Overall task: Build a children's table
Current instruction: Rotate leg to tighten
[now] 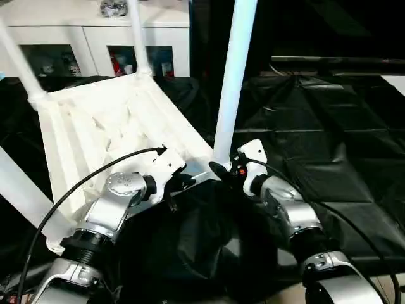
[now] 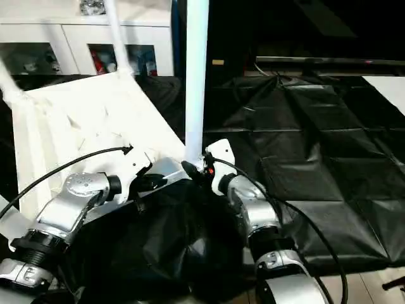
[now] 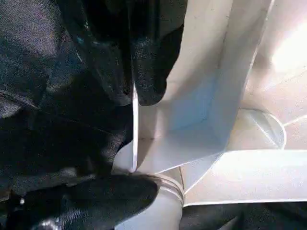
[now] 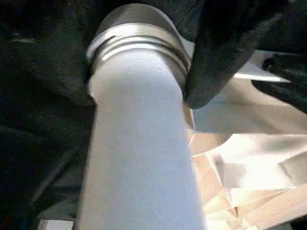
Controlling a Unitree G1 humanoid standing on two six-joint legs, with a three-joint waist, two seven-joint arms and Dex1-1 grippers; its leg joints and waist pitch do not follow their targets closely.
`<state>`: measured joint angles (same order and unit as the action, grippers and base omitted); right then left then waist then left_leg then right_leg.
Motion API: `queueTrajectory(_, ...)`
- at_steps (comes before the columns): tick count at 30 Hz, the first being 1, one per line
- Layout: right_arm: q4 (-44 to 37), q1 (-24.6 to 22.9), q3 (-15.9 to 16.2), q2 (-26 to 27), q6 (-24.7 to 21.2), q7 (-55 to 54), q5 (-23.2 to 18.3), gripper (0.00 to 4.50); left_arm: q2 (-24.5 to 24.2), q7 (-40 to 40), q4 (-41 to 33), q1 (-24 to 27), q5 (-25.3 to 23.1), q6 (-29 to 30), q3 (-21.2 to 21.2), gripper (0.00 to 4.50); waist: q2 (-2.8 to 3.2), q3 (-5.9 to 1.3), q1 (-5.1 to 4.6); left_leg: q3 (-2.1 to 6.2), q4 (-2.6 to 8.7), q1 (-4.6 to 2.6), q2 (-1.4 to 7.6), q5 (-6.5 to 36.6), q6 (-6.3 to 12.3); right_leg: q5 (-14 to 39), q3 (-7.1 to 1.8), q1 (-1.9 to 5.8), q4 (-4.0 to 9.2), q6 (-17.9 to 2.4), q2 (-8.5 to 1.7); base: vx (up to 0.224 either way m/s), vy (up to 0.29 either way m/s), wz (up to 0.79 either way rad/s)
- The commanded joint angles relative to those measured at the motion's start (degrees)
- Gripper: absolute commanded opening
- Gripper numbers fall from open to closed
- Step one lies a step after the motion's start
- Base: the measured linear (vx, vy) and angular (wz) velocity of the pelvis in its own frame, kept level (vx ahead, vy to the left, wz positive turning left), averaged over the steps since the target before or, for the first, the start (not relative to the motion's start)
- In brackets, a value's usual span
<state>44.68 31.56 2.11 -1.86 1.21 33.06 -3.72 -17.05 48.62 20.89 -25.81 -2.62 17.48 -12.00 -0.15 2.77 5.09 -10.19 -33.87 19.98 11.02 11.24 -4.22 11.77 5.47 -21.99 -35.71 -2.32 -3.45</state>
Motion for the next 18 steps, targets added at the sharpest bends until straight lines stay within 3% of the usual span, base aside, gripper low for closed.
queueTrajectory(1, -0.47, 0.39, 5.20, 3.89, 0.19, 7.37, 0.49, 3.75, 3.28, 4.40, -4.14, -0.21, 3.39, -2.12, -4.06, 0.00, -0.21, -3.21, 0.00, 1.06, 3.98, 0.05, 2.69, 8.53, 2.60, 14.25, -3.91, 2.50, 5.08, -8.89, -5.79, 0.000, 0.000, 0.00)
queueTrajectory(5, -2.42, 0.37, 5.44, 0.35, -0.07, 12.93, -0.40, 3.95, 0.40, 8.39, -5.35, 0.98, 4.61, -2.70, -3.44, 0.00, -0.27, -3.34, -0.02, 1.08, 3.90, 0.25, 2.74, 7.51, 3.26, 12.11, -3.92, 2.72, 4.74, -9.32, -5.75, 0.000, 0.000, 0.00)
queueTrajectory(6, -2.86, 0.38, 5.61, -0.69, -0.12, 14.28, -0.46, 4.21, -0.36, 9.48, -5.66, 1.23, 4.95, -2.69, -3.33, 0.00, -0.26, -3.46, 0.06, 1.00, 3.79, 0.16, 2.76, 6.48, 3.73, 10.09, -3.97, 2.67, 4.61, -9.86, -5.73, 0.000, 0.000, 0.00)
queueTrajectory(9, -3.18, 0.48, 5.97, -2.23, 0.20, 15.91, -0.41, 4.34, -1.49, 11.01, -6.15, 1.61, 5.43, -2.61, -3.22, 0.00, -0.18, -3.59, 0.17, 0.85, 3.60, 0.12, 2.83, 4.12, 4.84, 4.80, -4.01, 2.54, 3.93, -11.60, -5.60, 0.000, 0.000, 0.00)
queueTrajectory(14, -3.69, 0.64, 6.19, -4.63, 0.12, 19.90, -1.01, 4.46, -3.68, 14.22, -6.91, 2.18, 6.34, -2.71, -3.15, 0.00, -0.24, -3.33, 0.53, 0.91, 3.82, 0.04, 2.79, 6.65, 3.88, 8.41, -3.90, 2.74, 4.39, -11.19, -5.70, 0.000, 0.000, 0.00)
queueTrajectory(18, -6.80, -0.05, 8.66, -11.94, -2.72, 36.70, -2.56, 4.46, -9.77, 24.48, -9.35, 3.95, 9.61, -1.99, -2.44, 0.00, -0.23, -3.38, 0.75, 0.83, 3.57, 0.27, 2.85, 5.96, 5.13, 7.28, -3.77, 2.76, 3.99, -10.87, -5.28, 0.000, 0.000, 0.00)
